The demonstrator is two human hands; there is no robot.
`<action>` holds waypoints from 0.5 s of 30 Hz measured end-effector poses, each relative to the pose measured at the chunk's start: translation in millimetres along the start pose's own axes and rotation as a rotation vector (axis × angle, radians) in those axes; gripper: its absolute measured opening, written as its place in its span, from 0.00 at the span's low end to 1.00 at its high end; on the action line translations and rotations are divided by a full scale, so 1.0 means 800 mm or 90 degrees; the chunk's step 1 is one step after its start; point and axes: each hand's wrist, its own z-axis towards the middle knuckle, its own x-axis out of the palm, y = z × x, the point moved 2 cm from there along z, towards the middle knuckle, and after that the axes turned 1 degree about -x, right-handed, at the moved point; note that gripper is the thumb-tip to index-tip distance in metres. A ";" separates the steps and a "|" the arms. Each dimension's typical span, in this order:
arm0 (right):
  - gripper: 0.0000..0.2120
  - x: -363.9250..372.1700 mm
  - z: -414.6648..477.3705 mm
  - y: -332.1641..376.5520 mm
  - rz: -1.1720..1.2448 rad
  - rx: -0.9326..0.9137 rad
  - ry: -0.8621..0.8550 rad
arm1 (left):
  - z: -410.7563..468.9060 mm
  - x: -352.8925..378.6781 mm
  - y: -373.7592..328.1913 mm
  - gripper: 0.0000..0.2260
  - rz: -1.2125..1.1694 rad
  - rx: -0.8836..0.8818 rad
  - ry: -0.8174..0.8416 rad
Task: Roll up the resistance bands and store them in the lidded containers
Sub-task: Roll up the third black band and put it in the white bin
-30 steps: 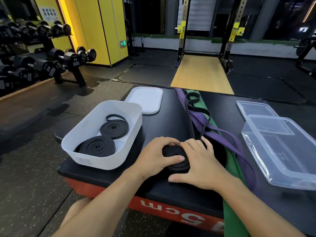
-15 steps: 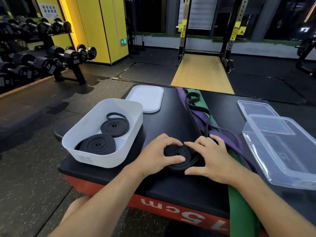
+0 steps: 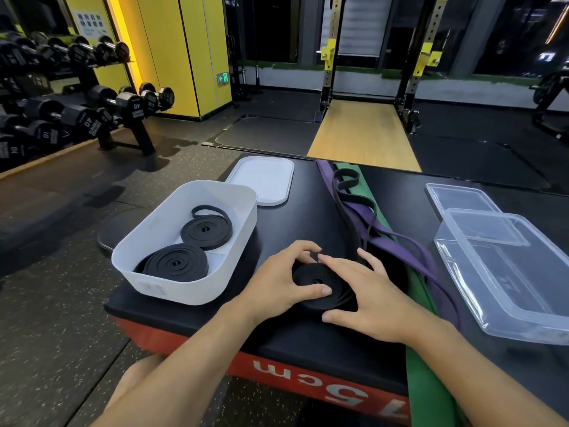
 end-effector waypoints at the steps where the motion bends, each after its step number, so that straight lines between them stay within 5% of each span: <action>1: 0.48 0.000 0.001 0.000 0.030 0.012 -0.004 | -0.001 0.000 0.000 0.29 -0.003 -0.003 -0.006; 15: 0.42 -0.011 0.016 0.023 -0.147 0.108 -0.083 | -0.001 0.005 -0.001 0.20 0.118 0.061 -0.047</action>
